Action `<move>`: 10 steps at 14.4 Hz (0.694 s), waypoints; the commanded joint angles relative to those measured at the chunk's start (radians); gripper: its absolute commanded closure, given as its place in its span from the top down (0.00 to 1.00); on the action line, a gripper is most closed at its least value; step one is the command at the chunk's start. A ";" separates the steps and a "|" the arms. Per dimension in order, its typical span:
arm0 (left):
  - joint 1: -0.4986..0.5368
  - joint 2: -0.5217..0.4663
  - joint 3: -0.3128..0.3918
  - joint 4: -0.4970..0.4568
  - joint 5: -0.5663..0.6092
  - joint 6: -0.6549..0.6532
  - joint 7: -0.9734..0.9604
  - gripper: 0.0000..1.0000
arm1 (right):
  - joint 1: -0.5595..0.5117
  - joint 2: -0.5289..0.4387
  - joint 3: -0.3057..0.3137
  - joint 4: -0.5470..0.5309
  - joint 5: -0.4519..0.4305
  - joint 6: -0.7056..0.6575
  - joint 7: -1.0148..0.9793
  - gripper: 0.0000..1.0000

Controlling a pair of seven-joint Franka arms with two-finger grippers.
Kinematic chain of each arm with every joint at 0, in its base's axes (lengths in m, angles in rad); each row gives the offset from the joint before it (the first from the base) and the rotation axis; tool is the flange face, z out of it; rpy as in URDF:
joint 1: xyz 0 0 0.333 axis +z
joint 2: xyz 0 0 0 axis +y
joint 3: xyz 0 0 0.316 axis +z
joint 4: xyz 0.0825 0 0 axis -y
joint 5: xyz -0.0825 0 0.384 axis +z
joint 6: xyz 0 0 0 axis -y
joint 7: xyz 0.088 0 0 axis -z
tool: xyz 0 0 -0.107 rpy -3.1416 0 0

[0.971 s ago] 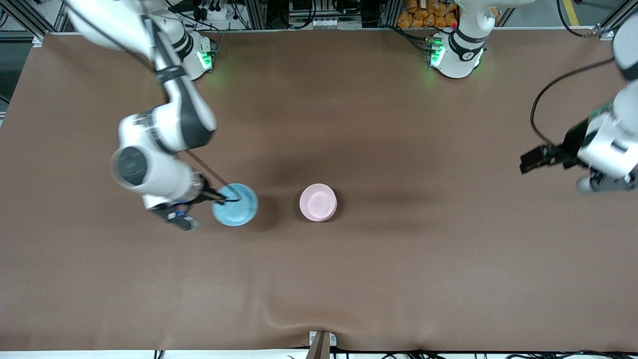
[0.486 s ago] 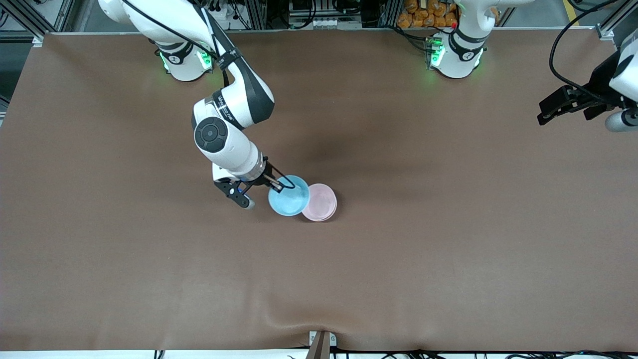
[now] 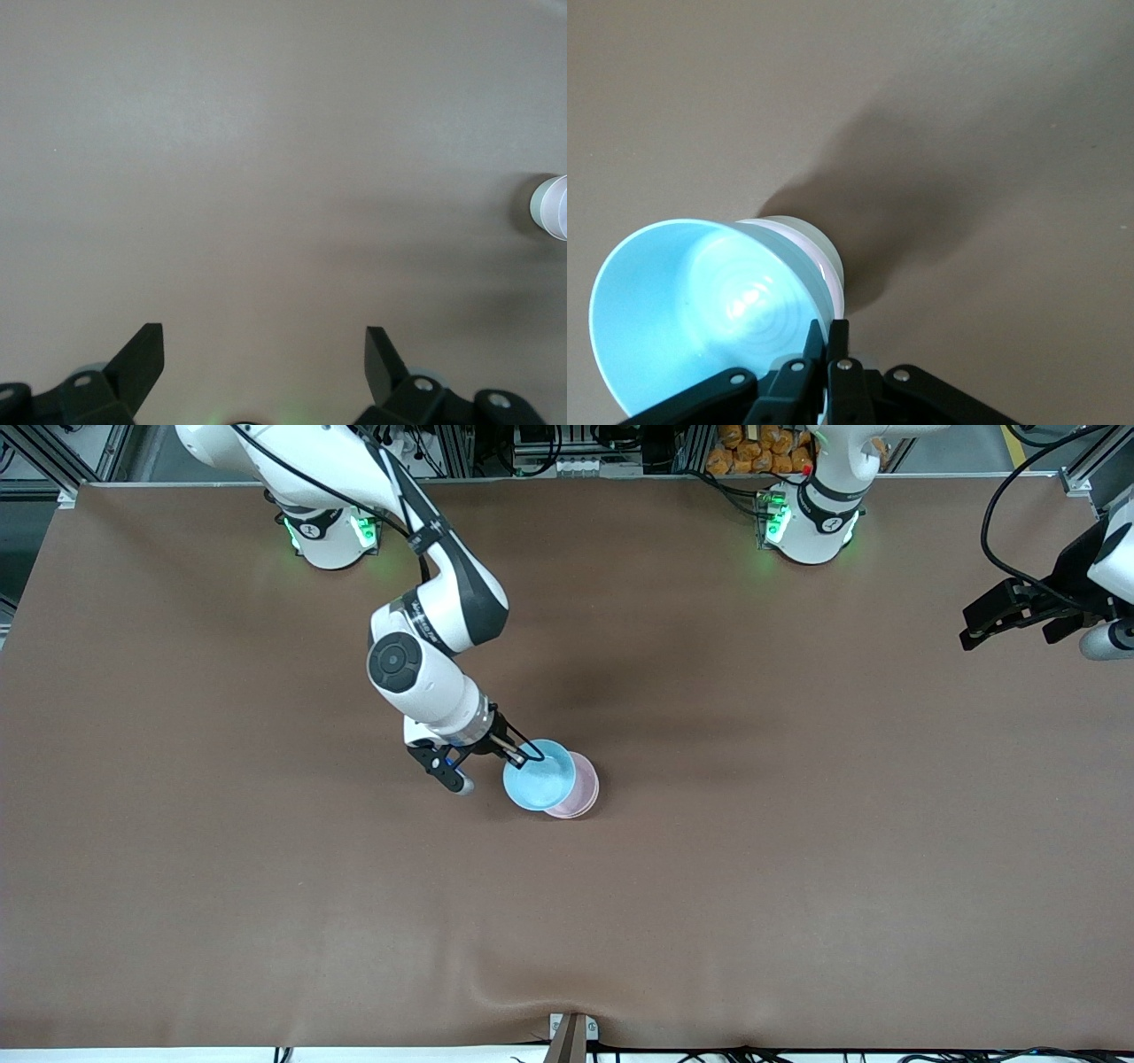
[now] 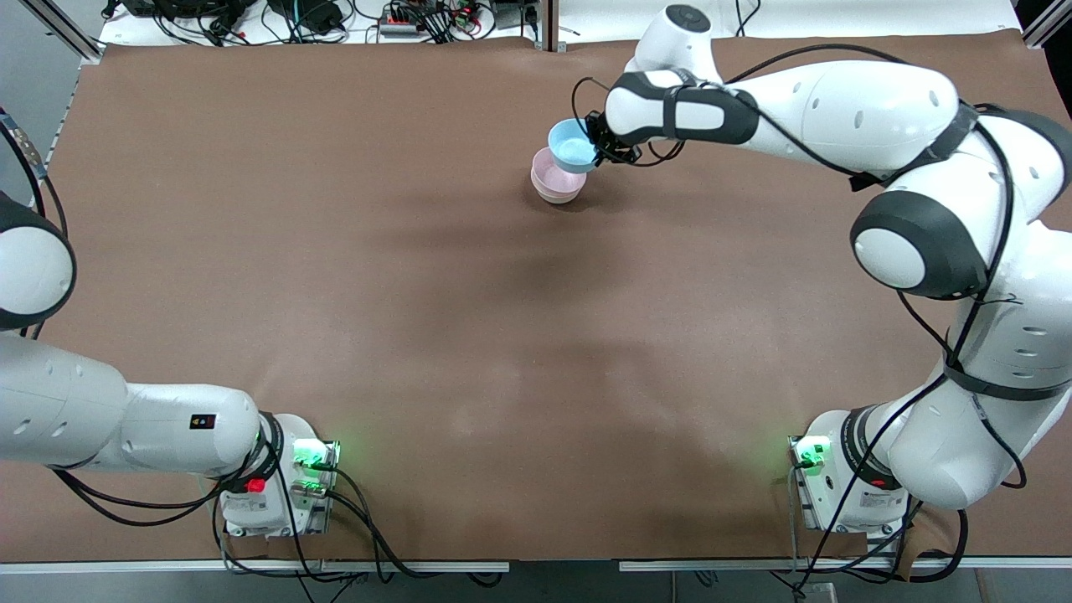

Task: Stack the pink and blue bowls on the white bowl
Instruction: 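Carry the blue bowl with the right gripper onto the pink bowl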

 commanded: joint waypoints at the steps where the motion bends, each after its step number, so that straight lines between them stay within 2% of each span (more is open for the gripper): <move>1: 0.024 -0.004 0.030 -0.013 0.000 0.035 0.096 1.00 | 0.040 0.022 -0.012 0.003 0.084 0.033 0.006 0.00; 2: 0.023 -0.006 0.048 -0.014 -0.005 0.035 0.109 1.00 | 0.047 0.028 -0.012 0.006 0.109 0.033 0.004 0.00; 5: 0.024 -0.003 0.070 -0.019 -0.007 0.035 0.115 1.00 | 0.063 0.045 -0.014 0.013 0.112 0.033 0.004 0.00; 10: 0.026 -0.003 0.065 -0.016 -0.005 0.030 0.119 1.00 | 0.073 0.069 -0.014 0.019 0.113 0.084 -0.001 0.00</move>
